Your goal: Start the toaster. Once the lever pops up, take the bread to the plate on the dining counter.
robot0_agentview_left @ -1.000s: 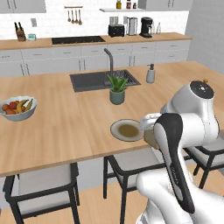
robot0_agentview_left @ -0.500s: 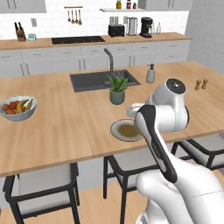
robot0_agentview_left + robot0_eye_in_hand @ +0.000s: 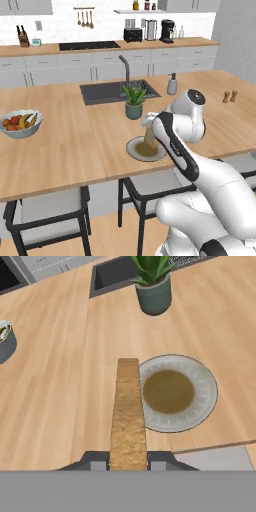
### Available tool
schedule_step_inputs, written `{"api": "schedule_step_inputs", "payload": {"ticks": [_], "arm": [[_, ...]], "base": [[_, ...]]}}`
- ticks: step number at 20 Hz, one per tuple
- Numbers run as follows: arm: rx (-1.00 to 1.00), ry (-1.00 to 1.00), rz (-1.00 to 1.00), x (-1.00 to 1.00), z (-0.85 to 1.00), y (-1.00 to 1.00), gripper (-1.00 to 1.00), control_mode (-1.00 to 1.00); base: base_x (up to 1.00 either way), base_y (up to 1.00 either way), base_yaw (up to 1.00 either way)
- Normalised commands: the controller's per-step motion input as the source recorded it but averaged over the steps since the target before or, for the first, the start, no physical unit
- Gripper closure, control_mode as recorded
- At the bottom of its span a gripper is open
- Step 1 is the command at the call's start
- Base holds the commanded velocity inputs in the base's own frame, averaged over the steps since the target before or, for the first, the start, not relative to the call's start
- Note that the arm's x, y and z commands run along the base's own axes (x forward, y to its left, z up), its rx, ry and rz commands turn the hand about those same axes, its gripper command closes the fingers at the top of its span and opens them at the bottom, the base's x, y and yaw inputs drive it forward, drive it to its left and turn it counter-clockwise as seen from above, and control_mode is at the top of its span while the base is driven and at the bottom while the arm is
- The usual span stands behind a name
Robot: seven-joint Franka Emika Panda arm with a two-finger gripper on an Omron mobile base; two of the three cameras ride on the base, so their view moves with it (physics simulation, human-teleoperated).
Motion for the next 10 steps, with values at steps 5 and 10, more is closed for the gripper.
{"api": "schedule_step_inputs", "payload": {"ticks": [5, 10], "arm": [[0.17, 0.00, 0.16, 0.34, -0.37, -0.29, 1.00, -1.00], [0.09, 0.02, 0.07, 0.13, -0.25, -0.11, 1.00, -1.00]], "base": [[0.00, 0.00, 0.00], [0.00, 0.00, 0.00]]}}
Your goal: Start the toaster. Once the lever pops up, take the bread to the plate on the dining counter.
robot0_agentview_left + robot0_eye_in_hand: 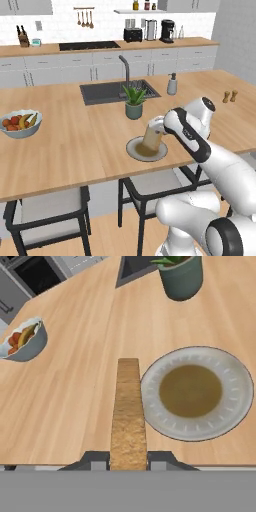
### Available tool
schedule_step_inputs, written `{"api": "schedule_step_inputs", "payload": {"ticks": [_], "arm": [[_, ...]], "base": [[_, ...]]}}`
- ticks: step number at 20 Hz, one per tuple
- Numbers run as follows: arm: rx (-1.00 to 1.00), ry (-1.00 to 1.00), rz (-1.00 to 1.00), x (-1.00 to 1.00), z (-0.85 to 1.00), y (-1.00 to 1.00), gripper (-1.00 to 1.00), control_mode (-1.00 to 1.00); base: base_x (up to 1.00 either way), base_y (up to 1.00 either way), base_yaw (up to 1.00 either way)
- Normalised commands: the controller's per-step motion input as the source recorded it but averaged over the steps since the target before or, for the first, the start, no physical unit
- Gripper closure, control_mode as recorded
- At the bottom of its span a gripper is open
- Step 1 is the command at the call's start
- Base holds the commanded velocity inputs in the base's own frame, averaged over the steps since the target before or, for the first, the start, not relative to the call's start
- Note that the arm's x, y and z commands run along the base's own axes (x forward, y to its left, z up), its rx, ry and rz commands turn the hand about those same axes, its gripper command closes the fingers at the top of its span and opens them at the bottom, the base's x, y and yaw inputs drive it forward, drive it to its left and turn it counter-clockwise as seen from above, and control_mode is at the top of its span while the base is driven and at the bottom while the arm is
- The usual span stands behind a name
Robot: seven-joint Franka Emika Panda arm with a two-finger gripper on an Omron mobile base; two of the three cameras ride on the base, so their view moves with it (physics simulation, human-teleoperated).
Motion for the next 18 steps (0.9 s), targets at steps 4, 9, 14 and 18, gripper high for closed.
{"api": "schedule_step_inputs", "payload": {"ticks": [4, 9, 14, 18], "arm": [[0.02, 0.00, 0.00, 0.17, -0.43, 0.03, 1.00, -1.00], [0.00, 0.00, 0.00, 0.12, -0.46, 0.17, 1.00, -1.00], [0.00, -0.03, 0.00, 0.23, -0.21, 0.00, 1.00, -1.00], [0.00, -0.04, 0.00, 0.56, -0.12, 0.00, 1.00, -1.00]], "base": [[0.00, 0.00, 0.00], [0.00, 0.00, 0.00], [0.00, 0.00, 0.00], [0.00, 0.00, 0.00]]}}
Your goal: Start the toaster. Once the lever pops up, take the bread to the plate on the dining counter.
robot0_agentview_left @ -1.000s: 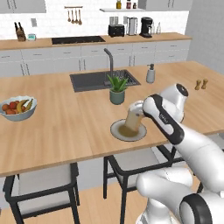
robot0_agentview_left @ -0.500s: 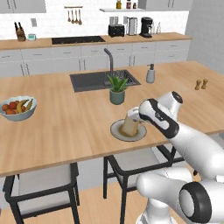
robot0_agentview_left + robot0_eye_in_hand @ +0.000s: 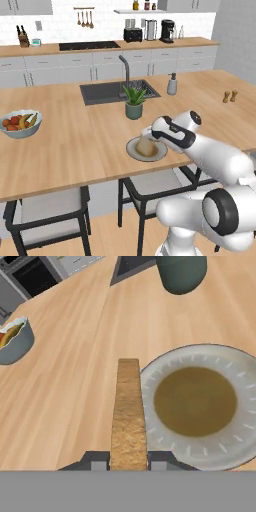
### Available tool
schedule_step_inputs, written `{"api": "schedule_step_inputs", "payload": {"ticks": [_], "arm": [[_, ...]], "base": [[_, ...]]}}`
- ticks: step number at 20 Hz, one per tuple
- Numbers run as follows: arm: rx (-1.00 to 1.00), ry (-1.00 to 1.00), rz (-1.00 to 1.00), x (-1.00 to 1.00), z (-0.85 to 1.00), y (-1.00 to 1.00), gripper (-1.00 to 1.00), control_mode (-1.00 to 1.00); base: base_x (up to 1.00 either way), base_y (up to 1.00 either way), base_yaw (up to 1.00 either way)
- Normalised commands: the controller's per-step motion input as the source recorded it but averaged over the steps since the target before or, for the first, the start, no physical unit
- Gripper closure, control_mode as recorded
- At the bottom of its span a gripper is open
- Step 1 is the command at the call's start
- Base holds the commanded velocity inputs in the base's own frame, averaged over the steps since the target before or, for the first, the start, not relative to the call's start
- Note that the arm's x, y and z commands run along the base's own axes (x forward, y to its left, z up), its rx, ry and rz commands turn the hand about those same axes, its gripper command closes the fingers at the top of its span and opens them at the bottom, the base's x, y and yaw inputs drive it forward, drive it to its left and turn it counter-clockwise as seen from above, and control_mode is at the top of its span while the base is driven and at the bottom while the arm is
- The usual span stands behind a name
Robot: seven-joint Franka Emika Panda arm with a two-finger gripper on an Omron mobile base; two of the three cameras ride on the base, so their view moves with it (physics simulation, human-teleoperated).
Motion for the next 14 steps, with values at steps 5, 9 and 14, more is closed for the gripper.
{"api": "schedule_step_inputs", "payload": {"ticks": [5, 9, 14], "arm": [[0.01, -0.03, 0.00, 0.61, -0.01, 0.00, 1.00, -1.00], [0.03, 0.00, 0.00, 0.42, -0.11, 0.00, 1.00, -1.00], [0.04, 0.01, 0.00, 0.10, -0.14, 0.00, 1.00, -1.00]], "base": [[0.00, 0.00, 0.00], [0.00, 0.00, 0.00], [0.00, 0.00, 0.00]]}}
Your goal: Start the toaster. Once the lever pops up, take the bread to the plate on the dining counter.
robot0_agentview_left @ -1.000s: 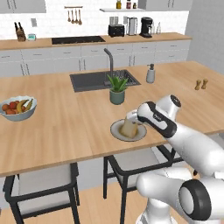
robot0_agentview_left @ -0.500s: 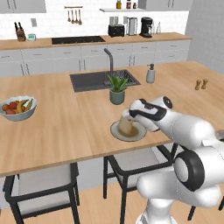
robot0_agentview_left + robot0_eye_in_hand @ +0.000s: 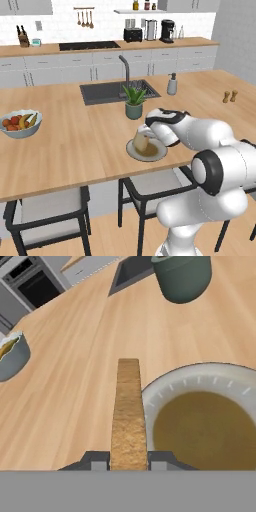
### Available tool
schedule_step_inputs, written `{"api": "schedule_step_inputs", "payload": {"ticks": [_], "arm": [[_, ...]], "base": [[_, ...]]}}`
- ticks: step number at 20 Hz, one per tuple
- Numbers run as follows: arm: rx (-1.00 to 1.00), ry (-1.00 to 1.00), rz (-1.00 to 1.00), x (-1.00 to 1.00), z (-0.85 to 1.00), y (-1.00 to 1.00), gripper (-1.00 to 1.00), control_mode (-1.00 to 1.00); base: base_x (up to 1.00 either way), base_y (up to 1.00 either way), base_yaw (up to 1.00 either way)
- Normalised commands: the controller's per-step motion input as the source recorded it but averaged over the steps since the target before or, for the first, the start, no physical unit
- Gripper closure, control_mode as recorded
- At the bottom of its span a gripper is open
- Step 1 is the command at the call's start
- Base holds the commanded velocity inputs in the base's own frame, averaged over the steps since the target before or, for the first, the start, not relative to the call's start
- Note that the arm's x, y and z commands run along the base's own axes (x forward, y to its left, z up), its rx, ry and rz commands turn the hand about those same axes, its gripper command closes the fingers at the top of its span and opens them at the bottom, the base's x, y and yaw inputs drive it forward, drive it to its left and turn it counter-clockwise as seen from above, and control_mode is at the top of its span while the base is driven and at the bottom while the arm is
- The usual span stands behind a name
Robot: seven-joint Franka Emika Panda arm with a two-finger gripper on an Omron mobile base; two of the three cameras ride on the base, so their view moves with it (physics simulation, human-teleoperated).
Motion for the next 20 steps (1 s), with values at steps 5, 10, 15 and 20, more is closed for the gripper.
{"api": "schedule_step_inputs", "payload": {"ticks": [5, 10, 15, 20], "arm": [[0.06, 0.00, 0.01, 0.00, -0.02, 0.00, 1.00, -1.00], [0.04, 0.00, 0.00, 0.00, 0.00, -0.02, 1.00, -1.00], [0.01, 0.00, 0.00, -0.04, -0.06, -0.05, 1.00, -1.00], [0.00, 0.00, 0.00, 0.00, -0.28, -0.12, 1.00, -1.00]], "base": [[0.00, 0.00, 0.00], [0.00, 0.00, 0.00], [0.00, 0.00, 0.00], [0.00, 0.00, 0.00]]}}
